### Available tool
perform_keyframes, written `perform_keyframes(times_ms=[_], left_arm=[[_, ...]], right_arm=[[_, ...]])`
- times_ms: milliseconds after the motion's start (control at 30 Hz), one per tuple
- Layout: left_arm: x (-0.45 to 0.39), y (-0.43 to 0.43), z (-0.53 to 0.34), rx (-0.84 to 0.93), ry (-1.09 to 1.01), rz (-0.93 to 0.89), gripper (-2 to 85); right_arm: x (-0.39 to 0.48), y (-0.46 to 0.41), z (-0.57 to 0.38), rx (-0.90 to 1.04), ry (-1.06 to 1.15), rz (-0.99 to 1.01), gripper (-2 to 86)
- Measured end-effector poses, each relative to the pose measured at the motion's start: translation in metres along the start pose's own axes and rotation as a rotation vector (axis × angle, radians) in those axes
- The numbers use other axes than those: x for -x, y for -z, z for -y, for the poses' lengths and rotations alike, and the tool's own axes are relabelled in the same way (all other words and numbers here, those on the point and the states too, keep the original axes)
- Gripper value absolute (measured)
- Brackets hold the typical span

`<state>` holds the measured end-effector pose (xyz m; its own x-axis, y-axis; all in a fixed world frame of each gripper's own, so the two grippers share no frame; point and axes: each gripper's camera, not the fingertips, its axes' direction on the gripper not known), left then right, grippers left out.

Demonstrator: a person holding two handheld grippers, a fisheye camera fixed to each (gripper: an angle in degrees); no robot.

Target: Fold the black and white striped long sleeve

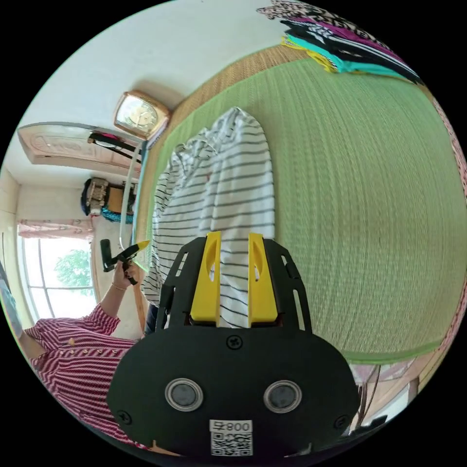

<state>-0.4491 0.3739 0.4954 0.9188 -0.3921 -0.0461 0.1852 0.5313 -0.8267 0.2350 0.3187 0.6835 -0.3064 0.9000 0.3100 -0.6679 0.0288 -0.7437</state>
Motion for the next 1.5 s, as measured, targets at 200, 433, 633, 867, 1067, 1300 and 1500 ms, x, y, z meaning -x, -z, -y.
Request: perform_keyframes(times_ms=[200,433,633,867,1067,1300,1500], left_arm=[[-0.004,-0.015,0.029,0.064,0.000,0.125,5.7],[-0.005,0.003,0.068,0.054,0.009,0.106,1.5],[0.009,0.054,0.092,-0.041,0.037,0.127,1.1],[0.034,0.095,0.107,-0.164,0.126,0.094,1.9],[0.026,0.104,0.115,-0.200,0.088,0.156,6.7],[-0.019,0.036,0.134,0.010,-0.116,0.189,8.6],[-0.021,0.003,0.151,0.120,-0.148,0.338,4.8]], right_arm=[[-0.014,-0.021,-0.026,0.067,-0.043,-0.142,6.9],[-0.016,-0.021,-0.011,0.121,-0.030,-0.216,1.0],[-0.025,-0.010,-0.002,0.144,-0.026,-0.219,0.3],[-0.034,0.000,-0.008,0.127,-0.023,-0.188,0.8],[-0.026,0.008,-0.027,0.093,0.011,-0.144,5.4],[-0.004,-0.002,-0.054,0.136,0.072,-0.189,8.8],[0.024,-0.016,-0.069,0.164,0.144,-0.188,9.4]])
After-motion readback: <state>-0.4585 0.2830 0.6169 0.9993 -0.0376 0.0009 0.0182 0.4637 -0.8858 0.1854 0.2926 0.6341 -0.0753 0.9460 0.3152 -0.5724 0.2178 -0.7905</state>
